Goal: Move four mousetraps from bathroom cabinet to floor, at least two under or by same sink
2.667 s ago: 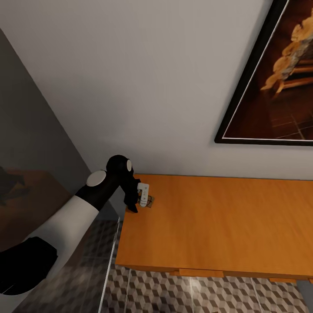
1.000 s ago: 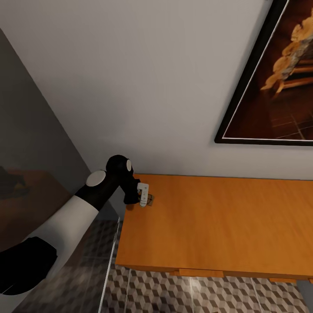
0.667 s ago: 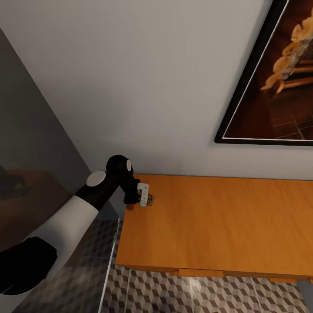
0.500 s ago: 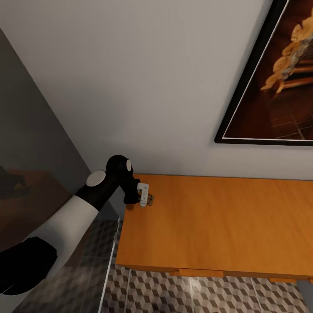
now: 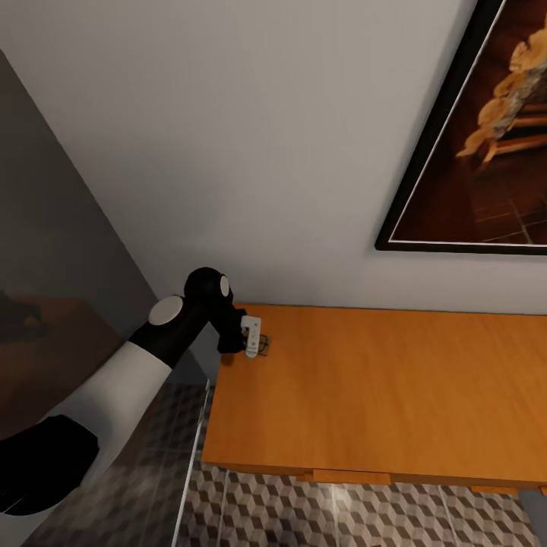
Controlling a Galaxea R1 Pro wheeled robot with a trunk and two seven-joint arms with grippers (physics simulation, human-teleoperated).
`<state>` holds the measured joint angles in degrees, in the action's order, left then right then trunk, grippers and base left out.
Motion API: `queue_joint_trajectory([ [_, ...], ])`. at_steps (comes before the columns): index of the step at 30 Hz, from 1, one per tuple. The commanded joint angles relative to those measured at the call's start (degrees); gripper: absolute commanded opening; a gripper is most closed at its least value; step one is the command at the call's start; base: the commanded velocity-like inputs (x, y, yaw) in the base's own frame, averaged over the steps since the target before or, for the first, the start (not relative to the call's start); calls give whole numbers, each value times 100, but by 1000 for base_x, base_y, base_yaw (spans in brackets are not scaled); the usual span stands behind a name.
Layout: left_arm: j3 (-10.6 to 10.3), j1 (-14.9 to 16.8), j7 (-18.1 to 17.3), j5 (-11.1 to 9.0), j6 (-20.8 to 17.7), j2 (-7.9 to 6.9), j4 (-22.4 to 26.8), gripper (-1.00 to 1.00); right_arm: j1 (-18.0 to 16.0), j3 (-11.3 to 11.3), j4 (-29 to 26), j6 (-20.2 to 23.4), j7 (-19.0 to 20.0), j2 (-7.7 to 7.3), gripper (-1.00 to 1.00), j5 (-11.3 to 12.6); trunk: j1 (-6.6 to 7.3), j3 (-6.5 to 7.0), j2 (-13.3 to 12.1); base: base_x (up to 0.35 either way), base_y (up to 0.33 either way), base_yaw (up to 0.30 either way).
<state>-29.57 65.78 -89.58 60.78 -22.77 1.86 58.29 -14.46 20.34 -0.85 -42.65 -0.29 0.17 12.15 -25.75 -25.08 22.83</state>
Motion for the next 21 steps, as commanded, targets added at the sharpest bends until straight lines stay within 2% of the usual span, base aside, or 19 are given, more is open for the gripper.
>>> queue_joint_trajectory([
  [1,-2,5,-42,31,-30,0,27,-100,-4,49,6,-18,12,1,-100,60,-3,-8,9,0,0,0],
  [12,-4,5,-42,28,-35,-13,255,-100,-4,49,6,-15,12,1,-100,60,-3,-8,9,0,0,0],
  [21,-13,5,-42,27,-35,-33,259,-100,-4,49,6,-15,12,1,-100,60,-3,-8,9,-10,-17,0],
])
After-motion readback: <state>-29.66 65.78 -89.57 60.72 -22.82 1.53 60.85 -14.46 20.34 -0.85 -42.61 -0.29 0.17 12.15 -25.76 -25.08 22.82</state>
